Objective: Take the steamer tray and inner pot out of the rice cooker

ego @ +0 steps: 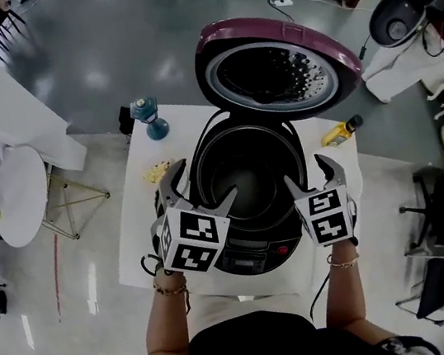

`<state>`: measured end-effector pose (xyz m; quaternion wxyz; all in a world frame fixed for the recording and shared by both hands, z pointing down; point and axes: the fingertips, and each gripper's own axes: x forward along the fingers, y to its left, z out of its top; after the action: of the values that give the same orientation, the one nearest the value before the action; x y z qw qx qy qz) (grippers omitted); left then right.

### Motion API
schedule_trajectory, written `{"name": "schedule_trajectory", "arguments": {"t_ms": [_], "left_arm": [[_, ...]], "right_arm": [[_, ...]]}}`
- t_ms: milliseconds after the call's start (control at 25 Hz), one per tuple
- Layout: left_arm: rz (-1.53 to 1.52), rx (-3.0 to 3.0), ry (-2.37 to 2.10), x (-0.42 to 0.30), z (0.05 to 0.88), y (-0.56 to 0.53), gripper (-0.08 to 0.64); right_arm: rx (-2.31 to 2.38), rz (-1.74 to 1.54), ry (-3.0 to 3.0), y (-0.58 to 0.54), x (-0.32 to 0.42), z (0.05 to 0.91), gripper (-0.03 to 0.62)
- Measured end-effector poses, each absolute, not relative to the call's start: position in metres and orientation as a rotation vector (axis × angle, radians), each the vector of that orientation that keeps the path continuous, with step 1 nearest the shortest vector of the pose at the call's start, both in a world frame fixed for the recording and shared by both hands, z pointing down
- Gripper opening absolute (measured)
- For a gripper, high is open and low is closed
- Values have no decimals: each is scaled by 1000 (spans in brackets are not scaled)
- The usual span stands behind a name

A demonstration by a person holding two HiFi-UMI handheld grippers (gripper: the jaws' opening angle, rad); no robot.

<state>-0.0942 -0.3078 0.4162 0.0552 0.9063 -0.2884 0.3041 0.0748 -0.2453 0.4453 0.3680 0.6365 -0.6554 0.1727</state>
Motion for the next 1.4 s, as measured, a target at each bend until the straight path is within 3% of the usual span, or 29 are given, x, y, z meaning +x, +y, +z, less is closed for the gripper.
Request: {"name": "schedule_trajectory", "arguments": {"t_ms": [320, 880, 960, 1040, 1400], "left_arm": [[1295, 2737, -566, -90, 464, -329, 428], [1499, 2521, -502, -78, 511, -347, 424], [1485, 2500, -553, -78, 511, -353, 382], [1480, 2492, -617, -80, 510, -359, 294], [1456, 2495, -684, -85, 502, -364, 250]], "right_arm": [[1540, 470, -1538, -258, 81, 471, 304], [1448, 533, -1358, -273, 95, 509, 304], [1452, 513, -1322, -276, 101, 508, 290], [1440, 509, -1319, -277, 102, 507, 272], [1539, 495, -1406, -277, 92, 483, 194]]}}
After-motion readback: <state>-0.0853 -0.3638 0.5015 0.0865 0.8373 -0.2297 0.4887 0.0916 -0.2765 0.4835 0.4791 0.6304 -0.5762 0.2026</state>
